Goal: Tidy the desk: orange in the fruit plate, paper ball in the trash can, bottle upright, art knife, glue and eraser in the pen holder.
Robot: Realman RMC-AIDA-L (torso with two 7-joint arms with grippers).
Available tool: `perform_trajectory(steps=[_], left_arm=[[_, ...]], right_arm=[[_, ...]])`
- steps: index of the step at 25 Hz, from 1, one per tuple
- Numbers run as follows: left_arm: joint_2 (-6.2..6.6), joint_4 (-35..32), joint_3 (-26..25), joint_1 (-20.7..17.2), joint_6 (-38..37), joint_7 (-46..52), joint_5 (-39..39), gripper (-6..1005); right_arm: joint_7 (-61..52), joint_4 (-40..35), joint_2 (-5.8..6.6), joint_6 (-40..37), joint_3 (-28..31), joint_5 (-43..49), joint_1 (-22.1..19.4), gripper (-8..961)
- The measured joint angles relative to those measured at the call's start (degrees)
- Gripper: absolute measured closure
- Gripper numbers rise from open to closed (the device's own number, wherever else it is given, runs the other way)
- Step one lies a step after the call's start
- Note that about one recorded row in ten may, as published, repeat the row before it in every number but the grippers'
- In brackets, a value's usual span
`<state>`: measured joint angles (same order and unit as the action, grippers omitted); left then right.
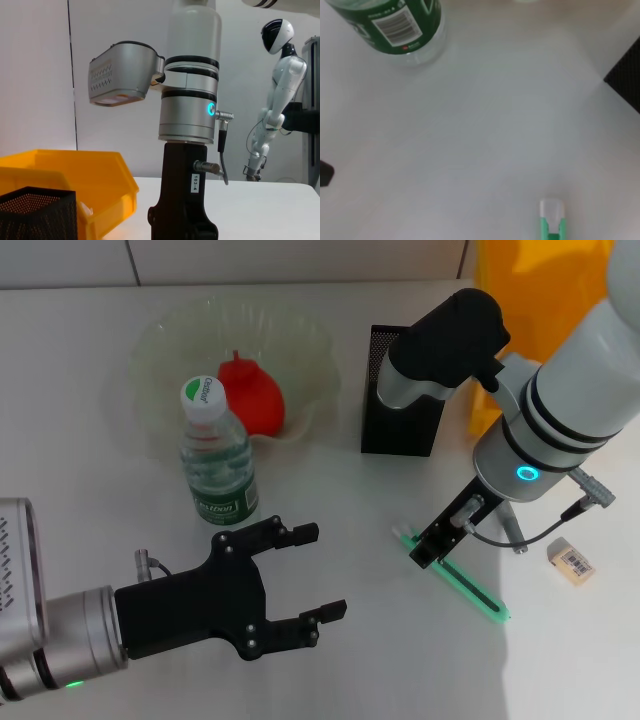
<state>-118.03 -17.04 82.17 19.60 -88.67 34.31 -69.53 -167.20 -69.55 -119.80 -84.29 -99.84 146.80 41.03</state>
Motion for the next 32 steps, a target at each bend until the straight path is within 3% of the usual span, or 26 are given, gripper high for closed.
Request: perform_trajectory(steps=[22,24,25,27,29,30,31,32], left_arm=[[0.1,-0.1,0.1,0.0,-0.3,0.4,0.0,215],[0.14,-0.1,0.1,0.0,-0.4,0.4,0.0,216],[0.17,-0.1,0.1,0.0,-0.5,0.6,0.0,216],[0.27,-0.5,0.2,-0.1,-0.5,1.1,0.0,216],[0.32,-1.1,0.3,-0.3,-0.5,1.2,0.0,216],[0.32,-1.1,0.3,-0.3,-0.5,1.2,0.0,216],[0.33,-1.2,0.3,-0.4,-0.5,1.2,0.0,216],[0.33,-1.4,0.3,-0.5,-0.5,1.2,0.0,216]], right_arm=[[0.8,2.8,0.0,1.7,-1.2,-0.7,0.9,736],[0.8,-0.7,0.1,1.1,-0.7,-0.7,-0.3,801],[0.8,-5.3,0.32,-0.2,1.2,-0.7,-2.1,806],[0.9,-7.8,0.44,-0.7,2.5,-0.6,-2.9,815],[1.6,-14.7,0.44,-2.1,7.4,-0.8,-5.7,821],[1.6,-14.7,0.44,-2.1,7.4,-0.8,-5.7,824],[2.3,-20.8,0.43,-2.6,12.0,-1.6,-8.5,826],[2.3,-20.8,0.43,-2.6,12.0,-1.6,-8.5,828]])
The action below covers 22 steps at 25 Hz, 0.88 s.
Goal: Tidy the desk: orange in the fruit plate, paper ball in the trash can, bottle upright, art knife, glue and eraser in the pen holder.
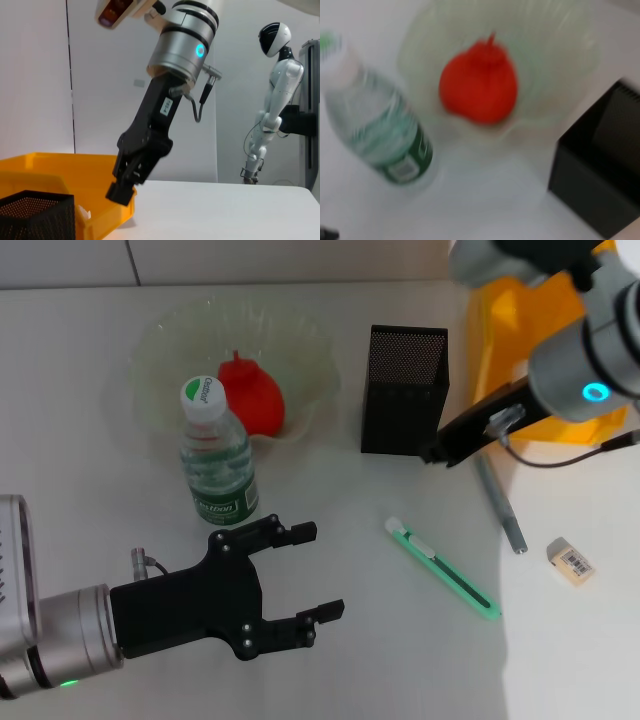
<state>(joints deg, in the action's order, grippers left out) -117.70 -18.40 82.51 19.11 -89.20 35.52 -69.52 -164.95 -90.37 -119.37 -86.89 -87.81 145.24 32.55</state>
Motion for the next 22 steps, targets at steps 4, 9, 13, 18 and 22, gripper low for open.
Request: perform_trajectory(steps=[4,9,13,18,22], left_arm=[[0.23,-0.2,0.1,-0.1,-0.1,0.7,0.0,216],[0.25,-0.5,0.2,0.3,0.0,1.1,0.0,216],[0.27,-0.8,0.2,0.5,0.0,1.9,-0.4,216],[0.27,-0.9,-0.3,0.5,0.0,2.0,-1.4,216],[0.18,-0.9,-0.3,0.5,0.0,2.0,-1.5,216]], right_arm=[[2.2,-1.5,0.2,-2.0,5.2,-5.1,-1.5,828],[0.3,8.2,-0.16,-0.1,-3.4,-0.5,1.8,799],[-1.9,12.0,-0.22,2.1,-7.9,0.5,3.5,727],[-2.6,16.0,-0.28,2.9,-9.5,0.5,5.5,638],[-2.6,17.8,-0.33,3.4,-10.1,0.5,6.1,524]])
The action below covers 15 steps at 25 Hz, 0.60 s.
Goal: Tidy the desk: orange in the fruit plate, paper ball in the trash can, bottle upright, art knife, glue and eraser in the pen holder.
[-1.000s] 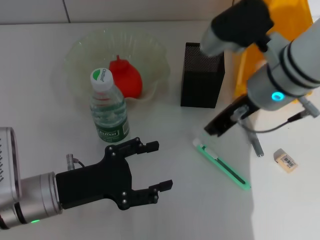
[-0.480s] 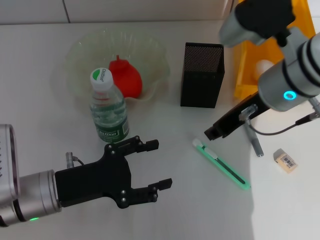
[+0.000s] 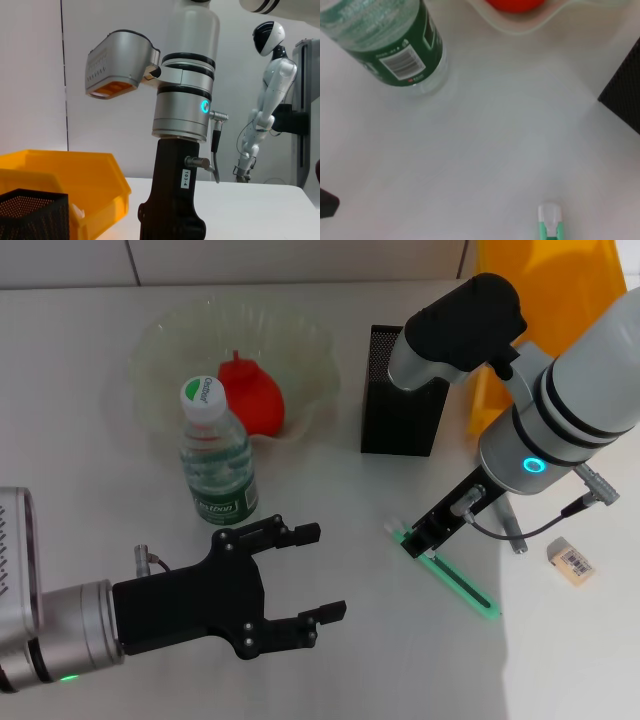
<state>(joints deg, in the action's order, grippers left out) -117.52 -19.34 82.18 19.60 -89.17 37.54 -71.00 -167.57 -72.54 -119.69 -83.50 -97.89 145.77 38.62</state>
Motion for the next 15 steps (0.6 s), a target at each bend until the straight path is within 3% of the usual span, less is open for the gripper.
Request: perform_trajectory(steps=[15], left_arm=[[-0.25,-0.1,0.0,0.1,0.3,0.0,0.0,216]], right_arm=[[-0.1,3.9,-0.01,0.7,-1.8,0.0,2.0,552]])
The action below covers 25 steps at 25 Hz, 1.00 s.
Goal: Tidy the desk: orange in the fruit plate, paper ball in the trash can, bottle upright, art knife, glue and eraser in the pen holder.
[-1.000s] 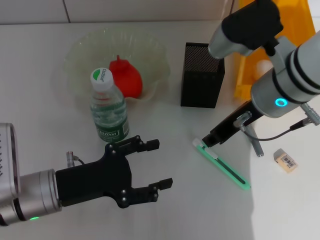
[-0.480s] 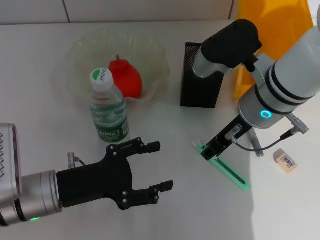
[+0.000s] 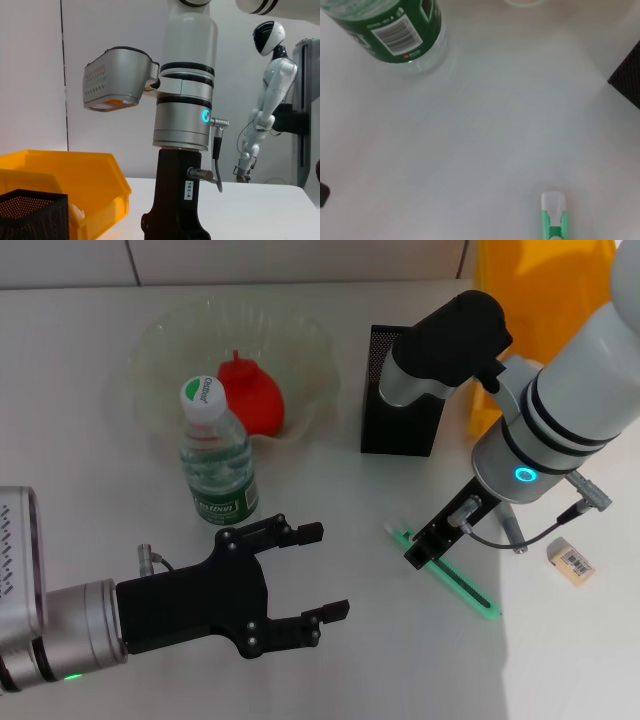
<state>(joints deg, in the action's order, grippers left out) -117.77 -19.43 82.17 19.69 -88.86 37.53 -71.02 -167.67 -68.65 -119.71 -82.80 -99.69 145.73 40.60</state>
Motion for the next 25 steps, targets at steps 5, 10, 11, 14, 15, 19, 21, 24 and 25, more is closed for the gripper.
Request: perform_trajectory(steps=[5,10,11,14,15,19,21,24,25], left_arm=[[0.0,0.0,0.0,0.0,0.0,0.0,0.0,216],[0.0,0.0,0.0,0.0,0.0,0.0,0.0,216],[0.0,0.0,0.0,0.0,0.0,0.0,0.0,216],[0.0,0.0,0.0,0.0,0.0,0.0,0.0,216],[0.0,0.0,0.0,0.0,0.0,0.0,0.0,216],[0.04,0.0,0.0,0.0,0.0,0.0,0.0,216],[0.05,0.0,0.0,0.0,0.0,0.0,0.0,216],[0.06,0.0,0.0,0.0,-0.1,0.0,0.0,216],[0.07,0.0,0.0,0.0,-0.1,0.0,0.0,216]], right_arm=[[0.0,0.3,0.0,0.1,-0.6,0.0,0.1,576],[0.0,1.2,0.0,0.2,-0.7,0.1,0.2,600],[0.0,1.3,0.0,0.2,-0.7,0.1,0.2,605],[0.0,1.4,0.0,0.2,-0.7,0.1,0.2,652],[0.0,1.4,0.0,0.2,-0.7,0.1,0.2,667],[0.3,1.3,0.0,0.4,-0.8,0.1,0.2,743],[0.4,1.2,0.0,0.5,-0.8,0.1,0.1,770],[0.4,1.0,0.0,0.7,-0.7,0.1,0.0,781],[0.4,0.6,0.01,0.8,-0.6,0.1,-0.1,785]])
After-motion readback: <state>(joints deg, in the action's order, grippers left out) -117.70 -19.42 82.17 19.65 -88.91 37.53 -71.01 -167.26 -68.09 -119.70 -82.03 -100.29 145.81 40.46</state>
